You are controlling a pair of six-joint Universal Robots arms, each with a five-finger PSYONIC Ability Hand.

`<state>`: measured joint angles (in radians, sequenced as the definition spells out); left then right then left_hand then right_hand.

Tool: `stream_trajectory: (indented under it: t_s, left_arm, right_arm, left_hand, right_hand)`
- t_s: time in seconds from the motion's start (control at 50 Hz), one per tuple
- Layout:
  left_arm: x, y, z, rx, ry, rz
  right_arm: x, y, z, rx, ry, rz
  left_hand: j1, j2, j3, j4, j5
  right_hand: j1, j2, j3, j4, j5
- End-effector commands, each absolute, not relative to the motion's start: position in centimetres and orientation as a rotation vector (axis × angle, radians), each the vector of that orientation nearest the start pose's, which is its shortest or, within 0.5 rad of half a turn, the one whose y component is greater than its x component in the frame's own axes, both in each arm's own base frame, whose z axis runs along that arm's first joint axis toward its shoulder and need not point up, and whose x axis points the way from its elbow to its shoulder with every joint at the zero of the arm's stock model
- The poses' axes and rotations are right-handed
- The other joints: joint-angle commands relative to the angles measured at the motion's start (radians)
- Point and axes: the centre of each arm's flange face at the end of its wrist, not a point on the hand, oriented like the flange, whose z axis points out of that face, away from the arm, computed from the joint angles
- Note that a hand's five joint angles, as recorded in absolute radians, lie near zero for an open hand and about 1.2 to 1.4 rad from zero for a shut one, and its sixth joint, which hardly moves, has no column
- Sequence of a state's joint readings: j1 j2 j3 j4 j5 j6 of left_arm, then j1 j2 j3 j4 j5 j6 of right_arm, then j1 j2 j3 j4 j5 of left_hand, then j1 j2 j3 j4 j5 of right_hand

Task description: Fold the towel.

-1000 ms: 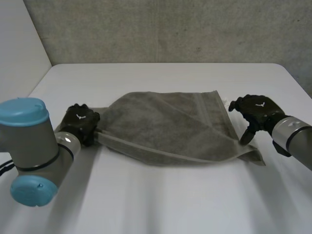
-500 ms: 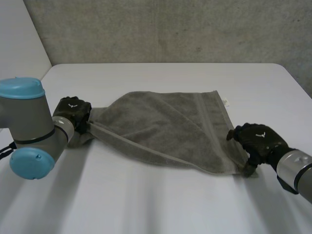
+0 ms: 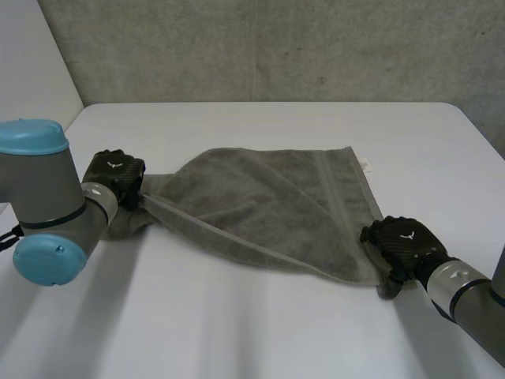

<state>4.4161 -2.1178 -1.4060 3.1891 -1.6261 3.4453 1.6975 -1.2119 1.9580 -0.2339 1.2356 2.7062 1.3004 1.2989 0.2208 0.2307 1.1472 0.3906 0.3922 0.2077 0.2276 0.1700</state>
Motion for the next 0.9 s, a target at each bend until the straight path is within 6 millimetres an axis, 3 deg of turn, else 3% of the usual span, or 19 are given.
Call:
stream_trajectory:
  t_s: [0.02,0.24,0.32,0.48,0.52,0.54,0.56,0.58,0.62,0.78,0.86,0.9]
  left_arm:
    - [-23.2,-32.9,17.0,0.696,2.426,-1.788]
    - [-23.2,-32.6,17.1,0.701,2.428,-1.786]
    - [-23.2,-32.5,17.1,0.696,2.437,-1.782]
    - [-23.1,-31.8,17.4,0.660,2.491,-1.775]
    - [-23.0,-31.5,17.6,0.668,2.496,-1.776]
    - [-23.0,-31.0,17.9,0.682,2.505,-1.776]
    - [-22.9,-30.4,18.3,0.699,2.519,-1.773]
    - [-22.9,-30.4,18.3,0.700,2.519,-1.773]
    - [-22.7,-28.3,19.2,0.756,2.560,-1.770]
    - [-21.0,-24.4,21.3,0.843,2.617,-1.813]
    - [-20.3,-24.4,21.9,0.843,2.635,-1.831]
    - [-19.9,-24.7,22.0,0.835,2.639,-1.840]
  right_arm:
    - [19.8,-26.1,11.6,-0.980,2.397,-1.583]
    - [20.5,-27.0,12.2,-0.990,2.351,-1.638]
    - [20.7,-27.0,12.2,-0.995,2.347,-1.637]
    - [20.9,-27.6,13.0,-0.994,2.330,-1.670]
    - [20.8,-28.2,14.8,-0.984,2.301,-1.735]
    - [20.8,-28.2,14.8,-0.984,2.301,-1.735]
    - [20.5,-28.2,16.6,-0.984,2.273,-1.787]
    - [20.5,-28.2,16.6,-0.984,2.272,-1.788]
    - [20.3,-27.6,19.6,-1.001,2.251,-1.817]
    - [18.7,-26.5,21.9,-1.130,2.317,-1.589]
    - [18.5,-26.5,22.6,-1.184,2.292,-1.574]
    - [18.5,-27.6,23.7,-1.183,2.267,-1.639]
  left_hand:
    - [0.096,0.097,-0.046,-0.056,0.074]
    - [0.096,0.097,-0.046,-0.056,0.074]
    - [0.096,0.097,-0.046,-0.056,0.074]
    - [0.096,0.097,-0.046,-0.056,0.074]
    - [0.096,0.097,-0.046,-0.056,0.074]
    - [0.096,0.097,-0.046,-0.056,0.074]
    - [0.096,0.097,-0.046,-0.056,0.074]
    - [0.096,0.097,-0.046,-0.056,0.074]
    - [0.096,0.097,-0.046,-0.056,0.074]
    - [0.096,0.097,-0.046,-0.056,0.074]
    - [0.096,0.097,-0.046,-0.056,0.074]
    - [0.096,0.097,-0.046,-0.056,0.074]
  right_hand:
    - [0.075,0.074,-0.033,-0.053,0.121]
    - [0.545,0.544,-0.033,-0.053,0.591]
    - [0.590,0.588,-0.033,-0.053,0.636]
    - [0.998,0.996,-0.033,-0.053,1.044]
    - [1.006,1.004,-0.033,-0.053,1.052]
    - [1.006,1.004,-0.033,-0.053,1.052]
    - [1.006,1.004,-0.033,-0.053,1.052]
    - [1.006,1.004,-0.033,-0.053,1.052]
    - [1.006,1.004,-0.033,-0.053,1.052]
    - [1.006,1.004,-0.033,-0.053,1.052]
    - [1.006,1.004,-0.033,-0.053,1.052]
    - [1.006,1.004,-0.033,-0.053,1.052]
